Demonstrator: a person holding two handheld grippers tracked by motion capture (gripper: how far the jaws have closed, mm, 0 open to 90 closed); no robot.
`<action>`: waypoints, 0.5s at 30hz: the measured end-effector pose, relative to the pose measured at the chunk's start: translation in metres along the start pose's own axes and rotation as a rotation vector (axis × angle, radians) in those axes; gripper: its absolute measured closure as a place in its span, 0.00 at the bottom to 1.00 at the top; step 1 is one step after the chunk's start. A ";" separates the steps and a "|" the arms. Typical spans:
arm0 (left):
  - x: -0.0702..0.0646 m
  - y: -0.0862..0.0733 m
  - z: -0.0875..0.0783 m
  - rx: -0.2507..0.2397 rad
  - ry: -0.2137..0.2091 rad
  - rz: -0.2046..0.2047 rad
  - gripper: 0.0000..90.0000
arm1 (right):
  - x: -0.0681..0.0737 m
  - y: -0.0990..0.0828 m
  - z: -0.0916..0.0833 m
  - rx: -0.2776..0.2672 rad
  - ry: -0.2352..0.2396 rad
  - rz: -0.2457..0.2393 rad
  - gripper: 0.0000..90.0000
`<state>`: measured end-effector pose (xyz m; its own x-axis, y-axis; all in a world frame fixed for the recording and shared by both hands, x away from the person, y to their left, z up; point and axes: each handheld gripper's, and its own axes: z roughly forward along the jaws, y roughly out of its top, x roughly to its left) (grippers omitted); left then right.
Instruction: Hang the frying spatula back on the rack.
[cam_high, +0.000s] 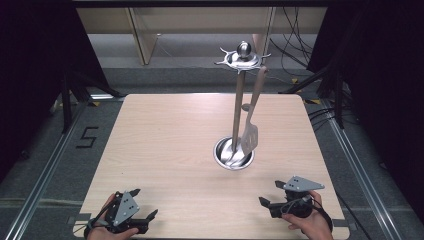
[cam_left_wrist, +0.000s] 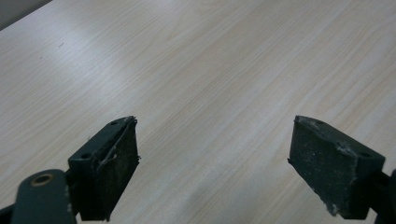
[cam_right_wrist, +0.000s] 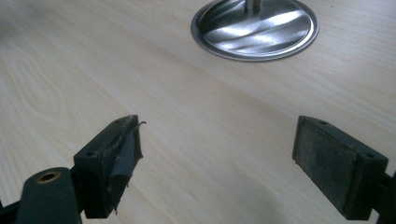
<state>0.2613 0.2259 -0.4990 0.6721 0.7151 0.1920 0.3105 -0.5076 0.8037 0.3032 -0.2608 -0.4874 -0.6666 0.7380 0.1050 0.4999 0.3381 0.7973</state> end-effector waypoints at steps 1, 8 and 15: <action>0.000 0.000 0.000 0.000 0.004 0.007 0.17 | 0.002 -0.001 -0.001 0.005 -0.009 0.011 0.18; 0.000 0.000 -0.001 0.007 -0.003 0.002 0.17 | 0.008 -0.005 -0.004 0.019 0.011 0.019 0.18; 0.000 0.000 -0.001 0.015 -0.007 0.005 0.17 | 0.008 -0.009 -0.008 0.013 0.005 0.005 0.18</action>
<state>0.2612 0.2262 -0.4982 0.6780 0.7095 0.1919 0.3171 -0.5179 0.7945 0.2892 -0.2625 -0.4892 -0.6667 0.7368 0.1122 0.5104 0.3416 0.7892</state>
